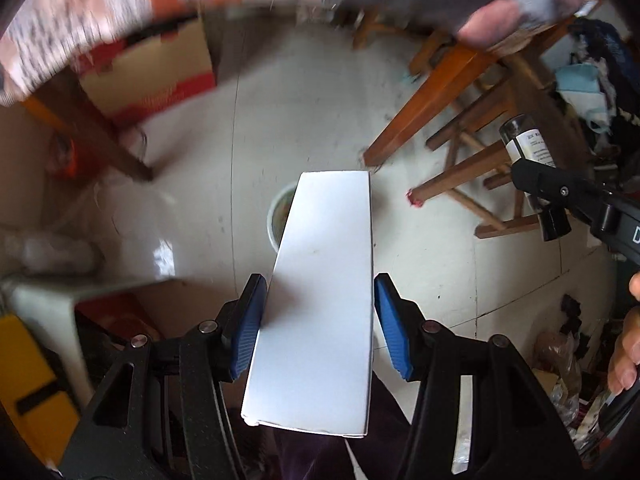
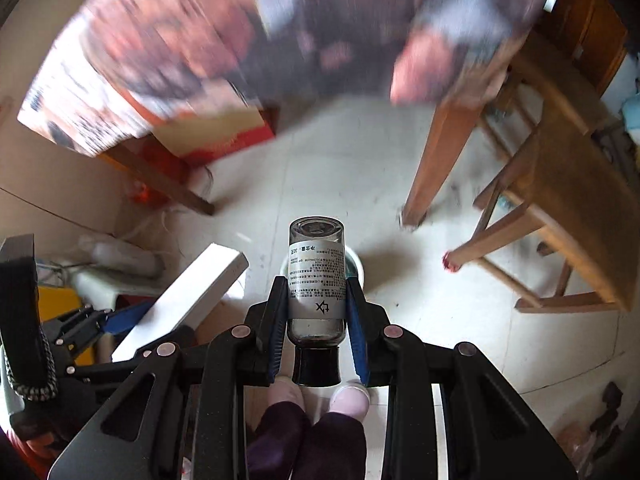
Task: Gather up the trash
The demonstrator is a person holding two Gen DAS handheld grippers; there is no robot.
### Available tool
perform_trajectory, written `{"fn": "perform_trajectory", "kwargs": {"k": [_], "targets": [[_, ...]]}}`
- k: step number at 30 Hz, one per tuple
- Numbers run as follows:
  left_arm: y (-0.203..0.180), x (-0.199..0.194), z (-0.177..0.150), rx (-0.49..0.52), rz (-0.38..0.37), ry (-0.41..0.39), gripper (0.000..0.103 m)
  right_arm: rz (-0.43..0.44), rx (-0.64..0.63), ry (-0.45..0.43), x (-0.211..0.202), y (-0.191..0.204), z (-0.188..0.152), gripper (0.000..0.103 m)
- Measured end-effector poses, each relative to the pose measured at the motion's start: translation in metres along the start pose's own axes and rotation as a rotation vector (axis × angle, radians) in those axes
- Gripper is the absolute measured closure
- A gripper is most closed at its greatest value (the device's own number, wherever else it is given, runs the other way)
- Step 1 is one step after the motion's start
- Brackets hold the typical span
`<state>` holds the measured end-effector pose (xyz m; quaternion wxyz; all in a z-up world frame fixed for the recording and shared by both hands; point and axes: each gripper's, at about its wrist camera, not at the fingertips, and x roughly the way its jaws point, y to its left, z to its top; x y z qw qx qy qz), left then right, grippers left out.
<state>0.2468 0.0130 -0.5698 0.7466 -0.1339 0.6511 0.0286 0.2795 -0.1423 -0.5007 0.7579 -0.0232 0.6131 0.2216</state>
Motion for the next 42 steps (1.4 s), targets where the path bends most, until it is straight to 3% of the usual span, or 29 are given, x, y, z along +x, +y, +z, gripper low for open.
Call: {"fn": "perform_trajectory", "kwargs": {"k": [6,12,16,18,19,23,27,31,37,42], "targets": [[0.015,0.078,0.0,-0.03,-0.004,0.059,0.049,0.038,0.045,0.049,0.082,-0.013,-0.002,0.078],[0.018,0.124,0.016,-0.055,-0.032,0.034,0.049,0.066,0.023,0.055,0.128,-0.013,0.004,0.077],[0.013,0.14,0.032,-0.063,-0.046,-0.002,0.049,0.071,-0.011,0.104,0.152,-0.014,0.005,0.076],[0.012,0.145,0.038,-0.058,-0.069,0.016,0.049,0.057,0.003,0.124,0.159,-0.021,0.005,0.061],[0.012,0.144,0.039,-0.065,-0.081,0.019,0.049,0.063,0.014,0.131,0.16,-0.023,0.005,0.059],[0.011,0.128,0.042,-0.072,-0.089,0.028,0.049,0.098,0.058,0.152,0.15,-0.031,0.003,0.059],[0.006,0.085,0.044,-0.052,-0.054,0.012,0.049,0.079,0.064,0.145,0.119,-0.03,0.005,0.059],[-0.008,0.011,0.051,-0.041,-0.038,-0.045,0.049,0.091,0.048,0.115,0.067,-0.023,0.016,0.059],[-0.033,-0.127,0.05,-0.032,0.0,-0.165,0.049,0.117,-0.016,-0.009,-0.059,0.006,0.043,0.059],[-0.056,-0.253,0.04,-0.024,-0.012,-0.314,0.049,0.116,-0.081,-0.19,-0.19,0.031,0.052,0.059]]}}
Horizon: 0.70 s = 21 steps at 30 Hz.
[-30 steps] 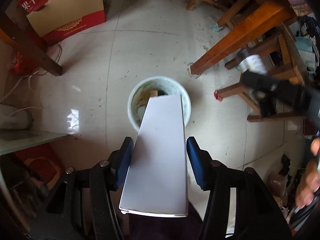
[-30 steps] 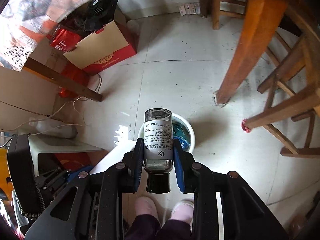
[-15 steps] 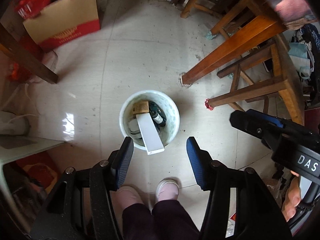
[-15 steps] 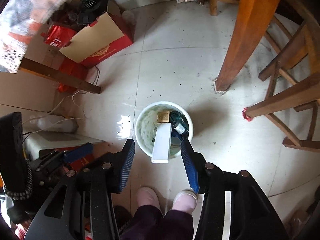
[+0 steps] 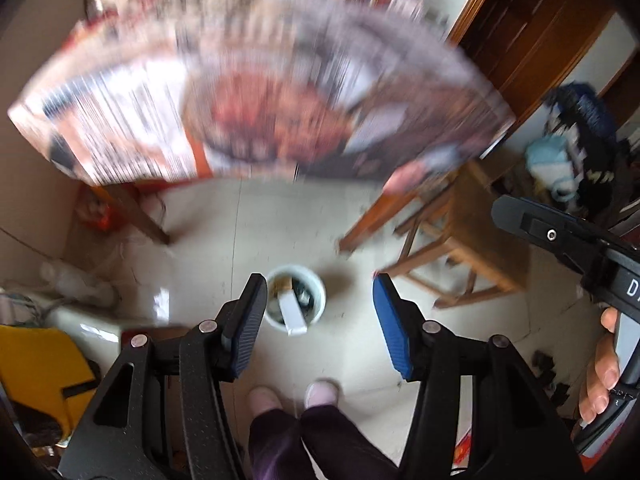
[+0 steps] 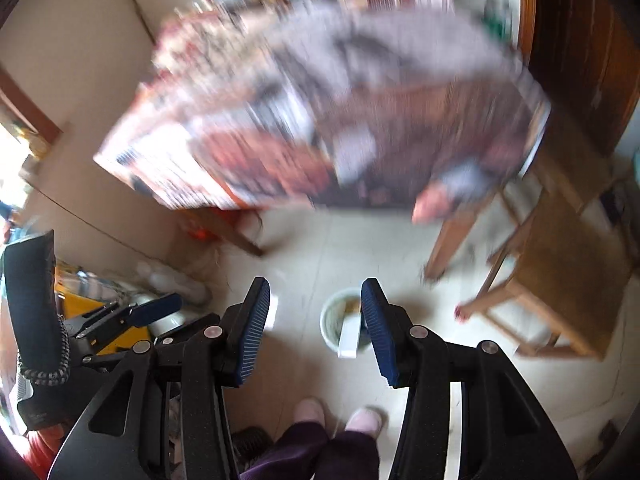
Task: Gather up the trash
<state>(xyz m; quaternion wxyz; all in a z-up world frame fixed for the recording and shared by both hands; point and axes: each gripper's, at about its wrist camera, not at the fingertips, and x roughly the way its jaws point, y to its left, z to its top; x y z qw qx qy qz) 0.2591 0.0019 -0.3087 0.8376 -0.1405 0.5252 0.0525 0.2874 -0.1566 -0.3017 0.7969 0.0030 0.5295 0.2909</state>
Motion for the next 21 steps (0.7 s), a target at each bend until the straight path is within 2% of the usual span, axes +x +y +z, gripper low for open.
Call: {"fn": "perform_trajectory", "kwargs": {"k": [5,10,13,16,18,21], "targets": [[-0.023,-0.118,0.014,0.051,0.019,-0.2,0.049,0.022,-0.034,-0.173,-0.112,0.03,0.015,0.059],[-0.031,-0.217,0.012,0.07,0.014,-0.363,0.049,0.014,-0.075,-0.322,-0.189,0.057,0.013,0.059],[-0.03,-0.261,0.0,0.081,-0.005,-0.44,0.048,0.002,-0.096,-0.4,-0.229,0.073,0.001,0.059],[-0.028,-0.299,-0.018,0.111,-0.015,-0.502,0.044,-0.012,-0.118,-0.455,-0.257,0.092,-0.012,0.058],[-0.028,-0.319,-0.033,0.124,-0.021,-0.528,0.041,-0.024,-0.126,-0.48,-0.27,0.103,-0.023,0.048],[-0.026,-0.343,-0.053,0.124,-0.035,-0.558,0.021,-0.035,-0.136,-0.515,-0.288,0.116,-0.04,0.036]]}}
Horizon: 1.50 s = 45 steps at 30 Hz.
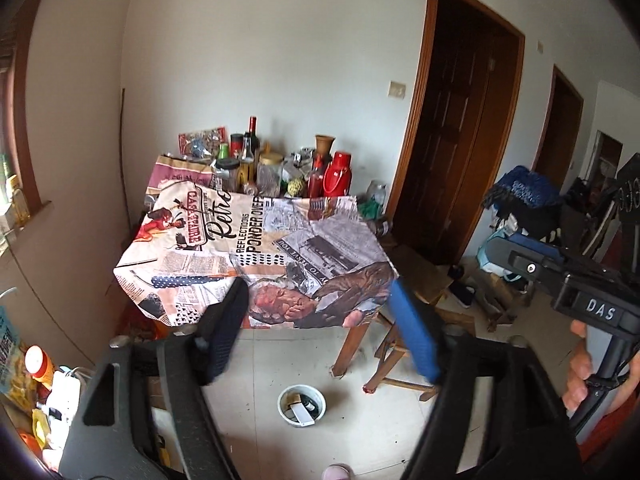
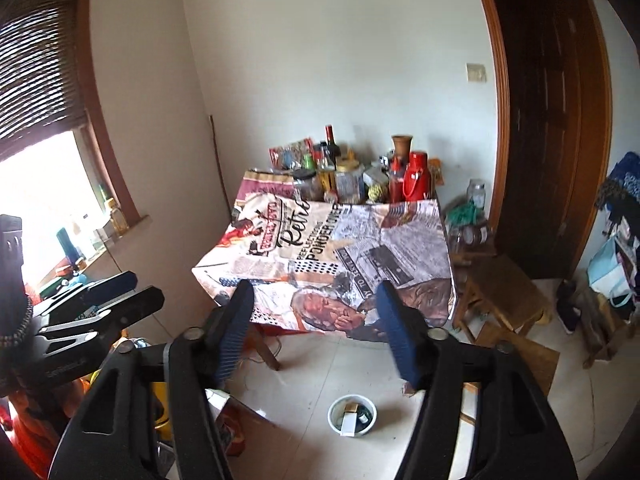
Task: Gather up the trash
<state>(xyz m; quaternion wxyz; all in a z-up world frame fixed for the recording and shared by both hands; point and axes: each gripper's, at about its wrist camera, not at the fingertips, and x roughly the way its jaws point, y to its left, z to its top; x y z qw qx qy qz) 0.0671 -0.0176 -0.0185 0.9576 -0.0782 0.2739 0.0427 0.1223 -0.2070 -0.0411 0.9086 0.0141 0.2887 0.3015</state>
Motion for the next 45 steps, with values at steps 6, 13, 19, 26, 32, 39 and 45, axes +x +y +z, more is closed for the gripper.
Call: {"fn": "perform_trajectory", "kwargs": {"k": [6,13,19,26,32,39,45], "targets": [[0.0,-0.043,-0.014,-0.008,-0.002,-0.029,0.01,-0.037,-0.021,-0.04,-0.032,0.027,-0.01,0.012],[-0.004,-0.069,-0.025,-0.005,0.0,-0.047,0.01,-0.047,-0.035,-0.058,-0.052,0.041,-0.019,0.011],[-0.01,-0.077,-0.03,0.019,0.005,-0.056,0.01,-0.041,-0.016,-0.055,-0.06,0.04,-0.023,0.011],[-0.013,-0.079,-0.032,0.022,0.001,-0.056,0.01,-0.047,-0.011,-0.054,-0.068,0.039,-0.028,0.011],[-0.014,-0.078,-0.032,0.025,0.001,-0.055,0.01,-0.056,-0.013,-0.047,-0.068,0.036,-0.029,0.011],[-0.012,-0.074,-0.031,0.008,-0.001,-0.045,0.01,-0.059,-0.016,-0.037,-0.068,0.036,-0.03,0.011],[-0.012,-0.069,-0.03,0.001,0.011,-0.034,0.005,-0.061,-0.018,-0.03,-0.068,0.035,-0.03,0.011]]}}
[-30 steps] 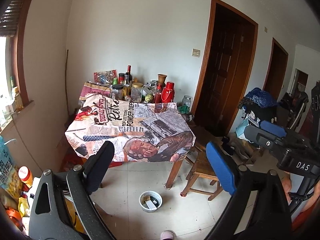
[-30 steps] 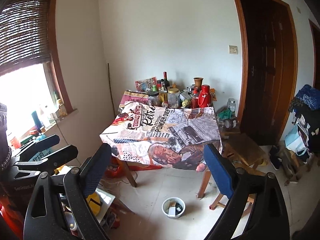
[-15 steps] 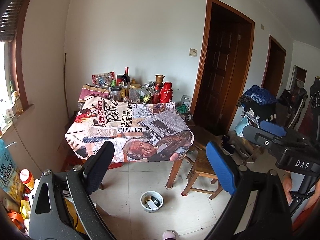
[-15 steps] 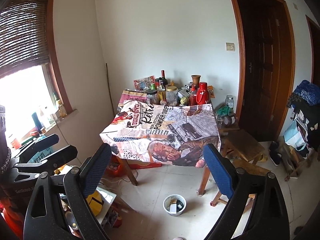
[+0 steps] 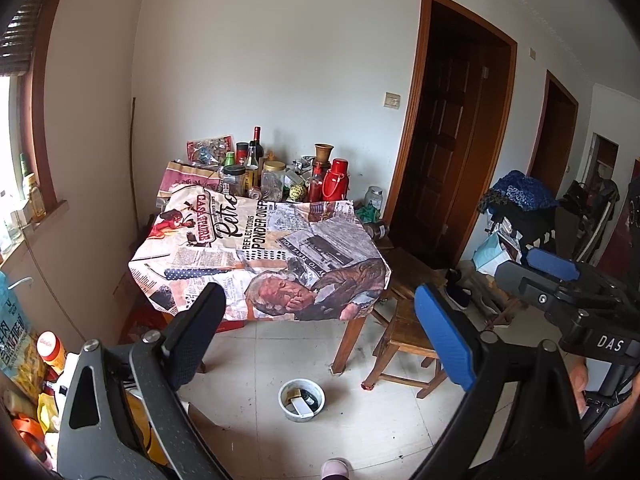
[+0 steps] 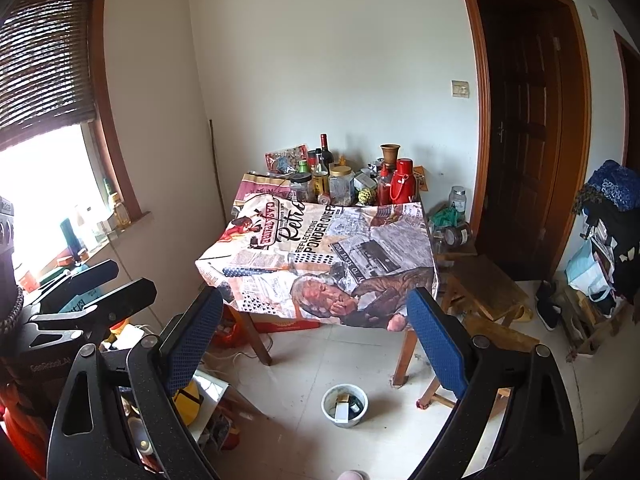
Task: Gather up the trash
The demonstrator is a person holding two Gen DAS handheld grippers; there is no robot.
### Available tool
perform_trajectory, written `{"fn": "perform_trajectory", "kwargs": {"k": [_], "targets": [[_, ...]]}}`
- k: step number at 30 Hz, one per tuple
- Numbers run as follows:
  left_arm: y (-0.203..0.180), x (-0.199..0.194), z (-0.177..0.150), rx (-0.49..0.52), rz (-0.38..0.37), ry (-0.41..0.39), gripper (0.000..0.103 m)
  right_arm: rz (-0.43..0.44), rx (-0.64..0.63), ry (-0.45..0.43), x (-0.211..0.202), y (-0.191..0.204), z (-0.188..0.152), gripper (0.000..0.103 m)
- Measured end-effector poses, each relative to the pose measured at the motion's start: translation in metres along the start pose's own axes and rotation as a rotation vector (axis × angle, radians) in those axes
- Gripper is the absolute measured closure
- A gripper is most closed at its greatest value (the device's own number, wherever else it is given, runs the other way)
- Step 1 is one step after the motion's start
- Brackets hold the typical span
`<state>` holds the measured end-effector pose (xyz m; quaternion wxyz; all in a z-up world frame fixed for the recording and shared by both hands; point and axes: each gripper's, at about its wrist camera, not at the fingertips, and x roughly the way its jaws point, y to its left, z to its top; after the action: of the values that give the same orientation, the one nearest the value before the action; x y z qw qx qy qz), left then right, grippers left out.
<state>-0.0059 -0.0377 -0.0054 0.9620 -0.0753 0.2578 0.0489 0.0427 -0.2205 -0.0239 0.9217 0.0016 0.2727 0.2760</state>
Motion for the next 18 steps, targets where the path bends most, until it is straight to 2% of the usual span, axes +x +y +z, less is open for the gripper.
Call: {"fn": "perform_trajectory", "kwargs": {"k": [6,11,18], "targets": [[0.0003,0.0023,0.0025,-0.015,-0.002,-0.008,0.003,-0.001,-0.002,0.005,0.0014,-0.0033,0.0016,0.011],[0.0003,0.0052,0.0042,-0.016,-0.042,0.006,0.003,-0.004,0.0,0.005,0.0025,-0.0057,0.0029,0.011],[0.0017,0.005,0.0047,-0.025,-0.024,-0.005,0.003,-0.007,0.01,0.011,0.0049,-0.0081,0.0045,0.011]]}}
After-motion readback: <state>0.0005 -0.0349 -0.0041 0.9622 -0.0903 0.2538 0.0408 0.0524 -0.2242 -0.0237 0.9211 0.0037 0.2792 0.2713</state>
